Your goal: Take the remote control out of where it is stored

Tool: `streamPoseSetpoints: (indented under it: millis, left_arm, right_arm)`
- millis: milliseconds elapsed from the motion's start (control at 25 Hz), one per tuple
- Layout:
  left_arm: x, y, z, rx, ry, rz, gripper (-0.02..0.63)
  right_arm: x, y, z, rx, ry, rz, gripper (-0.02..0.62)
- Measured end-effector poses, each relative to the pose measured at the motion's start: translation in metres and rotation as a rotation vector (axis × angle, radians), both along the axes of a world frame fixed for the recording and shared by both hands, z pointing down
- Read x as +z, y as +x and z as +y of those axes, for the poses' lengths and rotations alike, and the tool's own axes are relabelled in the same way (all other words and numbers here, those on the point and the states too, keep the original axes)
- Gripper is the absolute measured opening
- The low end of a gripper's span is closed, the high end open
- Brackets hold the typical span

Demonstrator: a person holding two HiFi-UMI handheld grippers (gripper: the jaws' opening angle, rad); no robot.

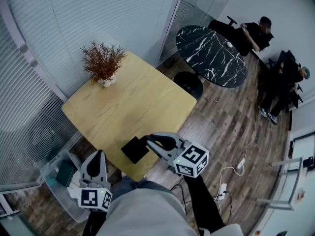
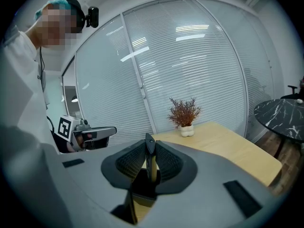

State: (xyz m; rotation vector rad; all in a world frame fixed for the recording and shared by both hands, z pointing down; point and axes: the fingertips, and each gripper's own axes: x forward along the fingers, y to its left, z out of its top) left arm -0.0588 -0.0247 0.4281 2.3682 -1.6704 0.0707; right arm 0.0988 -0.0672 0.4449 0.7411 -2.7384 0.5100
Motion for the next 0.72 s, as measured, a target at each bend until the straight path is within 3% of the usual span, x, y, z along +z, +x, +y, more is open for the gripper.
streamPoseSetpoints:
  millis: [720]
  left_arm:
    - [-0.004, 0.000, 0.002, 0.013, 0.010, -0.002, 0.008]
  right_arm:
    - [-0.014, 0.012, 0.000, 0.052, -0.004, -0.089, 0.067]
